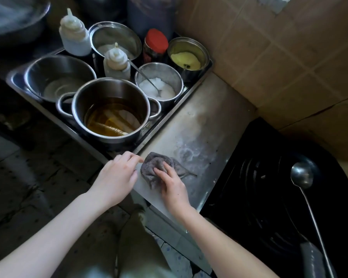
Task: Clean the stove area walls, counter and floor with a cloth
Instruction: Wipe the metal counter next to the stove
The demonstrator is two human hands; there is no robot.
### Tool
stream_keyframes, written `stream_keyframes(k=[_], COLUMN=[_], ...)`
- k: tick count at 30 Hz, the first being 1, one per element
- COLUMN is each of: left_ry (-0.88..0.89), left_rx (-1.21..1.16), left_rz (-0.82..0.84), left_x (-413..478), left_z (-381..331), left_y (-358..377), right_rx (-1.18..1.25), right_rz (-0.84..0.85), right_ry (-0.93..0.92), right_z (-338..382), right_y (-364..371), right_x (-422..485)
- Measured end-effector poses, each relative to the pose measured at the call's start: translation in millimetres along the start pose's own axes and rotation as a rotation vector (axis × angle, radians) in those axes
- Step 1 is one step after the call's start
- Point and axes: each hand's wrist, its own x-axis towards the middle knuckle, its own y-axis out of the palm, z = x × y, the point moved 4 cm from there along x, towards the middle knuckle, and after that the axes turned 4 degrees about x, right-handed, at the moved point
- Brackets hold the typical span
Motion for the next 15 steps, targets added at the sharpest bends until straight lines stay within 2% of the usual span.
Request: stream_keyframes(k=[15], left_ry=[0.068], left_rx=[0.024], left_rz=[0.031], left_x=[-20.6], left_z=[9.3], left_y=[-15.3], right_rx=[0.035], right_rz=[-0.057], right_ry=[0.143], right_z=[19.5], right_y=[13.6], right_x=[-25.1])
